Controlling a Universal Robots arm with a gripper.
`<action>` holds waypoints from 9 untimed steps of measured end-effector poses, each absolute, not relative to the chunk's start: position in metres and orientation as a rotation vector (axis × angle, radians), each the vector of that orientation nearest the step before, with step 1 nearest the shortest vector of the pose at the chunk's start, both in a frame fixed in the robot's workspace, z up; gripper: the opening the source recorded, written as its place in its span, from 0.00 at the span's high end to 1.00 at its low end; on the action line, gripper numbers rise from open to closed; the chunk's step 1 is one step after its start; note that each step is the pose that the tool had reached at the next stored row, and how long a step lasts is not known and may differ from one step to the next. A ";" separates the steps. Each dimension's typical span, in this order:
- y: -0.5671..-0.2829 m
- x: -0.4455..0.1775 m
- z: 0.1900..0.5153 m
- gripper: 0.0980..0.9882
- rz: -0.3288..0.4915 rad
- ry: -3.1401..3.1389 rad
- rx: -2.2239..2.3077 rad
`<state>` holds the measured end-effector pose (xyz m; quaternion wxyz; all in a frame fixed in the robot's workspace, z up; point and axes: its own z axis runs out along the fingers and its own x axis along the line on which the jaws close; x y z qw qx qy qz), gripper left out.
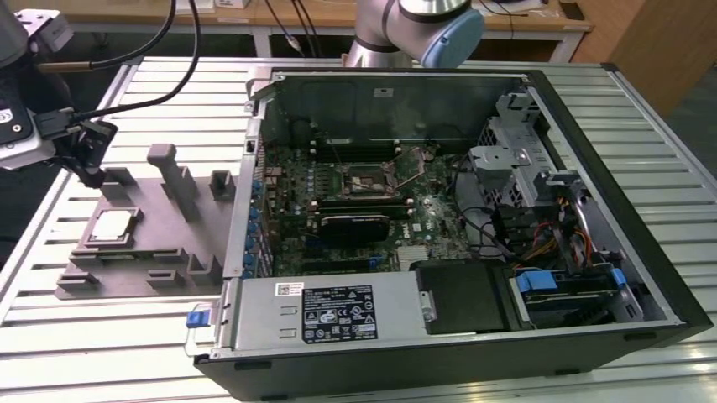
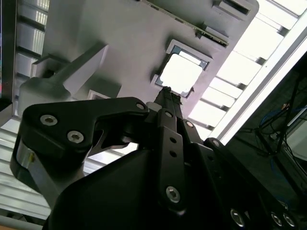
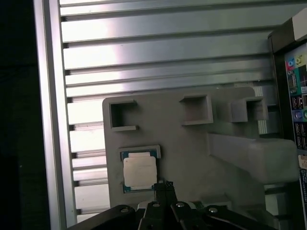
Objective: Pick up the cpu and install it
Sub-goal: 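Pick up the cpu and move it towards the insertion slot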
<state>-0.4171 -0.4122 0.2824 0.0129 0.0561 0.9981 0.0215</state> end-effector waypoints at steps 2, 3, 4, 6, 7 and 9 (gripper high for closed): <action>-0.413 -0.417 0.280 0.99 0.067 3.110 0.175; -0.414 -0.417 0.278 0.99 0.067 3.111 0.175; -0.414 -0.418 0.277 0.99 0.067 3.111 0.175; -0.415 -0.418 0.273 0.99 0.067 3.112 0.175; -0.416 -0.418 0.272 0.99 0.067 3.112 0.175; -0.417 -0.419 0.268 0.99 0.067 3.113 0.175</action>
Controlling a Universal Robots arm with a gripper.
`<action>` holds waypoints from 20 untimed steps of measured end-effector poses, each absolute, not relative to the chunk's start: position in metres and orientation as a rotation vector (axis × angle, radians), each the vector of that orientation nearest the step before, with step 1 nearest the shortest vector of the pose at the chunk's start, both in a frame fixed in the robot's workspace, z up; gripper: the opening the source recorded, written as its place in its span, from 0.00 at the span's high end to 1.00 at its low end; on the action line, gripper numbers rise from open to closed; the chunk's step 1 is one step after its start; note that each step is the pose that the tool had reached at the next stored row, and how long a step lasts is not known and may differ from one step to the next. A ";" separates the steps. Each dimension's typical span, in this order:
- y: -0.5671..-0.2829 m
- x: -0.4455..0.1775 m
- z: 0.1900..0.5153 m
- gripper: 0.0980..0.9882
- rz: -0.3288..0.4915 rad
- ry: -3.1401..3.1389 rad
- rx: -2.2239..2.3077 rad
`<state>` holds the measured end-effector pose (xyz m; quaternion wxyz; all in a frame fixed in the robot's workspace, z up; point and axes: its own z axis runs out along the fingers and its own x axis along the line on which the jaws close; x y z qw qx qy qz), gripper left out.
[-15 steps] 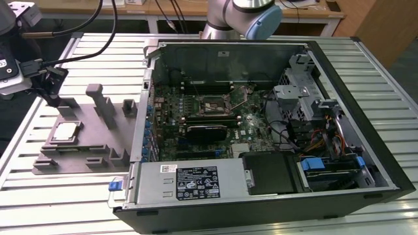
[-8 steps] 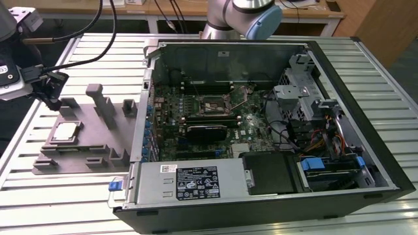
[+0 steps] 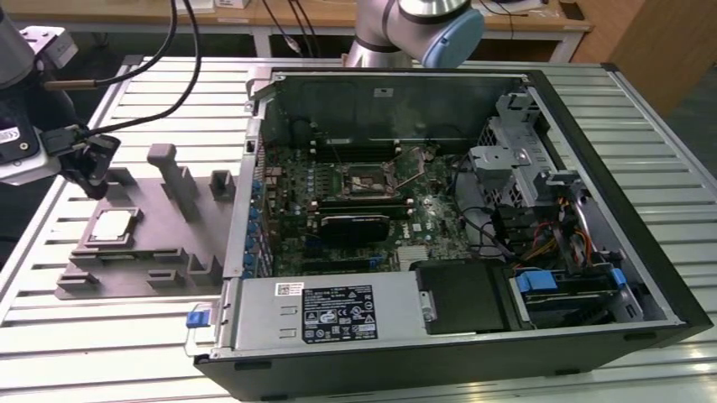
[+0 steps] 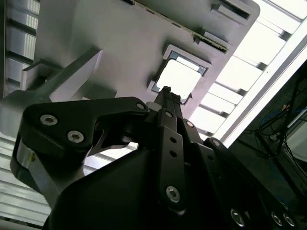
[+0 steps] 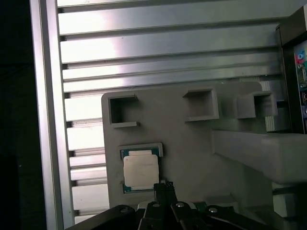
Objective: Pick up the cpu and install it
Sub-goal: 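Pick up the cpu and move it towards the insertion slot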
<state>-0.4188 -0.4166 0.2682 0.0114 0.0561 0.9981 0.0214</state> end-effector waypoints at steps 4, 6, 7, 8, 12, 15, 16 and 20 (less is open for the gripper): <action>-0.419 -0.421 0.261 0.99 0.067 3.115 0.175; -0.420 -0.422 0.258 0.99 0.067 3.115 0.175; -0.421 -0.422 0.257 0.99 0.067 3.116 0.175; -0.421 -0.423 0.255 0.99 0.067 3.116 0.175; -0.424 -0.424 0.248 0.99 0.066 3.118 0.175; -0.425 -0.425 0.243 0.99 0.066 3.120 0.176; -0.425 -0.425 0.241 0.99 0.066 3.120 0.176; -0.425 -0.425 0.234 0.99 0.066 3.126 0.176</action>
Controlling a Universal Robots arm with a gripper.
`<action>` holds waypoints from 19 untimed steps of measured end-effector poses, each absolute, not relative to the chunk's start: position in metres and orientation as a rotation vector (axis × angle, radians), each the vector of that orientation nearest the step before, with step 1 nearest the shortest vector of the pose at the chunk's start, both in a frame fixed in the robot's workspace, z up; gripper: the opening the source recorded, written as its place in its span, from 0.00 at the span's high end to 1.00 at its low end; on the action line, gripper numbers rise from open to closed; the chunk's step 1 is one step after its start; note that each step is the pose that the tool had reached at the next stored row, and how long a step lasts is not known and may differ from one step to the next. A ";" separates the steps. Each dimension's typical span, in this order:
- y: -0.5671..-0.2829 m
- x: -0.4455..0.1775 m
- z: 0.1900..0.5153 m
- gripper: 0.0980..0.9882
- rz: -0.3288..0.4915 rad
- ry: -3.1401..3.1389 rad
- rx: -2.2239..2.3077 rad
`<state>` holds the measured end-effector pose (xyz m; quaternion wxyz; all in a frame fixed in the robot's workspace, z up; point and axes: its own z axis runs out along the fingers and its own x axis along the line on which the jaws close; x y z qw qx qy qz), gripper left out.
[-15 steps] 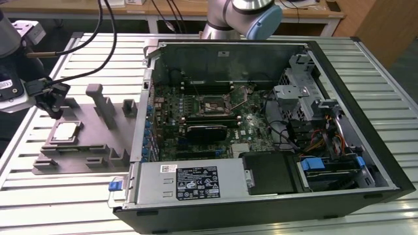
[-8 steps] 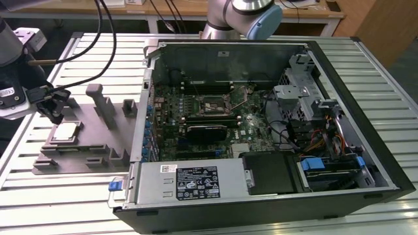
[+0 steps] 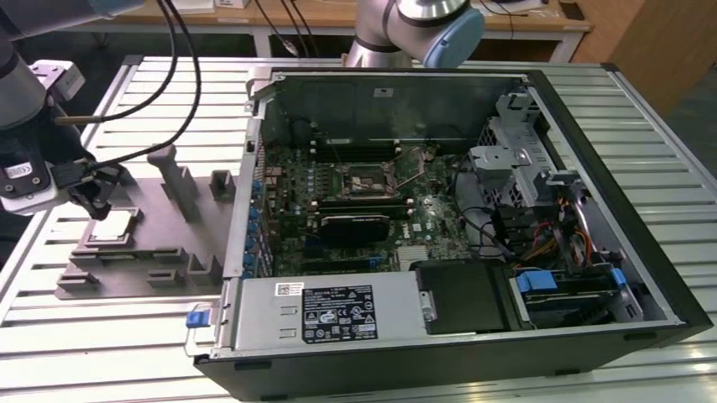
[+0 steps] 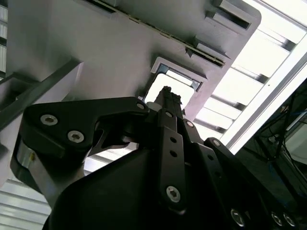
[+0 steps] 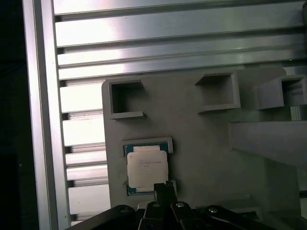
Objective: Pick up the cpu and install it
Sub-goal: 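Pick up the cpu and move it towards the insertion slot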
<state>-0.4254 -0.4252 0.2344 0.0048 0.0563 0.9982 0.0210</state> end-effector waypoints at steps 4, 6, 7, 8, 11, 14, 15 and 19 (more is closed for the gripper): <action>-0.425 -0.426 0.228 0.99 0.065 3.132 0.177; -0.425 -0.427 0.226 0.99 0.065 3.134 0.177; -0.425 -0.427 0.224 0.99 0.065 3.135 0.177; -0.425 -0.427 0.223 0.99 0.065 3.135 0.177; -0.425 -0.428 0.219 0.99 0.065 3.137 0.177; -0.423 -0.428 0.216 0.99 0.065 3.138 0.177; -0.422 -0.428 0.215 0.99 0.065 3.138 0.177; -0.419 -0.429 0.210 0.99 0.065 3.138 0.177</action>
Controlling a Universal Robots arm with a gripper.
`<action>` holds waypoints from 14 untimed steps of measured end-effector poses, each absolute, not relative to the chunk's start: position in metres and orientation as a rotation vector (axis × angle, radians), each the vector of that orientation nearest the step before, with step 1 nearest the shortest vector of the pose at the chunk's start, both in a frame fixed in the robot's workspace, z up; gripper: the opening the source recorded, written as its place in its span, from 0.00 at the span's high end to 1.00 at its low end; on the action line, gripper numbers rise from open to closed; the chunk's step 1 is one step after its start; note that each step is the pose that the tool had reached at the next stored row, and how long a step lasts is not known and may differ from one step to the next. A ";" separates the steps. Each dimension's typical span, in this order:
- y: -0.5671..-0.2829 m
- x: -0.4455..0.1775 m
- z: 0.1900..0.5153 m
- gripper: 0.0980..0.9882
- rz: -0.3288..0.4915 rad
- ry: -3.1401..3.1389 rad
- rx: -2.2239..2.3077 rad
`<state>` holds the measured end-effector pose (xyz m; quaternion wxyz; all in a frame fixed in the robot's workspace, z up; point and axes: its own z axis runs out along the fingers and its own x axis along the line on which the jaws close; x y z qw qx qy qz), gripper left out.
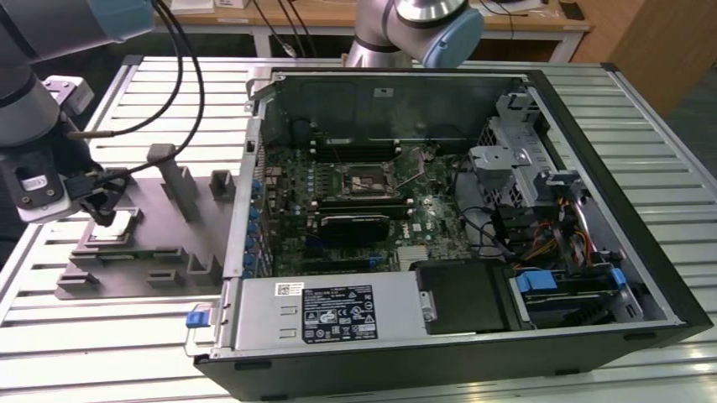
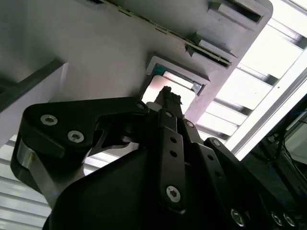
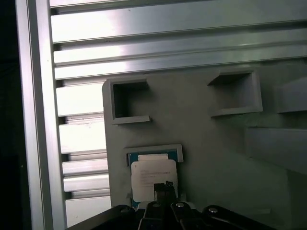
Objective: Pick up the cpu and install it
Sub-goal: 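Pick up the cpu and move it towards the insertion slot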
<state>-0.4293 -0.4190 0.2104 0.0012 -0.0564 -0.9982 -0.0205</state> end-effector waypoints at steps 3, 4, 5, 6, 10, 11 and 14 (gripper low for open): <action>-0.417 -0.431 0.207 0.99 -0.064 -3.133 -0.177; -0.416 -0.431 0.206 0.99 -0.064 -3.133 -0.177; -0.416 -0.432 0.205 0.99 -0.064 -3.133 -0.177; -0.415 -0.432 0.204 0.99 -0.064 -3.133 -0.176; -0.414 -0.432 0.198 0.99 -0.064 -3.132 -0.172; -0.414 -0.432 0.198 0.99 -0.064 -3.132 -0.172; -0.414 -0.432 0.198 0.99 -0.064 -3.132 -0.171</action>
